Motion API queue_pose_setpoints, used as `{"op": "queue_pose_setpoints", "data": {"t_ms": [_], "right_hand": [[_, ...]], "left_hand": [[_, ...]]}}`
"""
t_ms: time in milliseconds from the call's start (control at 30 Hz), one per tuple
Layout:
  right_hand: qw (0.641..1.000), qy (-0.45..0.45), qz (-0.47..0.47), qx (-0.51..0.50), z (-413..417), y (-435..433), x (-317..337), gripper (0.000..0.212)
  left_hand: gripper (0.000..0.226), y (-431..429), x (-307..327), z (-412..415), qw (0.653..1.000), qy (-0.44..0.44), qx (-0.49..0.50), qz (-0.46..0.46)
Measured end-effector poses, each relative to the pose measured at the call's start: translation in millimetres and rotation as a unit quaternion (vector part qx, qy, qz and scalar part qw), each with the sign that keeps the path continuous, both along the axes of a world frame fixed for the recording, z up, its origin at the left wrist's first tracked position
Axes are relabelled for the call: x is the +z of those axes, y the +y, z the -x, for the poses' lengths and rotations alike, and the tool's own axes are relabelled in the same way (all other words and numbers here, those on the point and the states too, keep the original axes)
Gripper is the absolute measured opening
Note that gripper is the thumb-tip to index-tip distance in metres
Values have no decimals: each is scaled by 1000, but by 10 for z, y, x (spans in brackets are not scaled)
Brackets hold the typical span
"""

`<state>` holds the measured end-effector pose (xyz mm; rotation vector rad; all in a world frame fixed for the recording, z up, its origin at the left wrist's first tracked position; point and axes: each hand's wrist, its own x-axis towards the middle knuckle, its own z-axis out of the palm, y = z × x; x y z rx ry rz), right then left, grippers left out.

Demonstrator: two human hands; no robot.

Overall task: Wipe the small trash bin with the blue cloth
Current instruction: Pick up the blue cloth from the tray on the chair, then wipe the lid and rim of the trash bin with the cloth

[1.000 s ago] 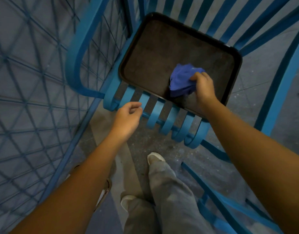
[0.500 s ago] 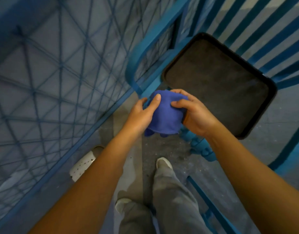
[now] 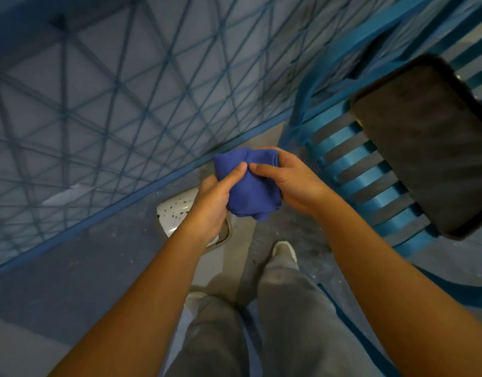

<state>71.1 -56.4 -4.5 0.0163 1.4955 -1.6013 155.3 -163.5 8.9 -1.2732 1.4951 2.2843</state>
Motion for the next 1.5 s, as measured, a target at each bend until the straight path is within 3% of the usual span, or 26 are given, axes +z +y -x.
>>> {"op": "queue_pose_setpoints", "data": {"t_ms": [100, 267, 400, 567, 700, 967, 1133, 1267, 1500], "right_hand": [[990, 104, -87, 34, -156, -182, -94, 20], [979, 164, -106, 56, -413, -442, -238, 42], [991, 48, -105, 68, -569, -607, -488, 44], [989, -94, -59, 94, -716, -693, -787, 28], [986, -110, -48, 113, -809, -703, -1090, 42], [984, -95, 7, 150, -978, -635, -1391, 29], [985, -101, 42, 132, -1165, -359, -1174, 38], [978, -116, 93, 144, -1403, -95, -911, 28], [973, -144, 146, 110, -1753, 196, -509, 22]], "left_hand": [[31, -154, -91, -265, 998, -11, 38, 43], [28, -373, -304, -551, 993, -16, 66, 97], [24, -505, -515, -716, 992, 0, 93, 84], [29, -564, -886, -877, 990, 3, 113, 82], [27, -554, -1202, -974, 986, 0, 123, 114], [47, -373, -1542, -1218, 980, 14, 157, 122], [33, -132, -1319, -1454, 975, 50, 166, 136], [36, 84, -1065, -1654, 969, 76, 176, 155], [19, 341, -691, -1892, 946, 77, 114, 295]]}}
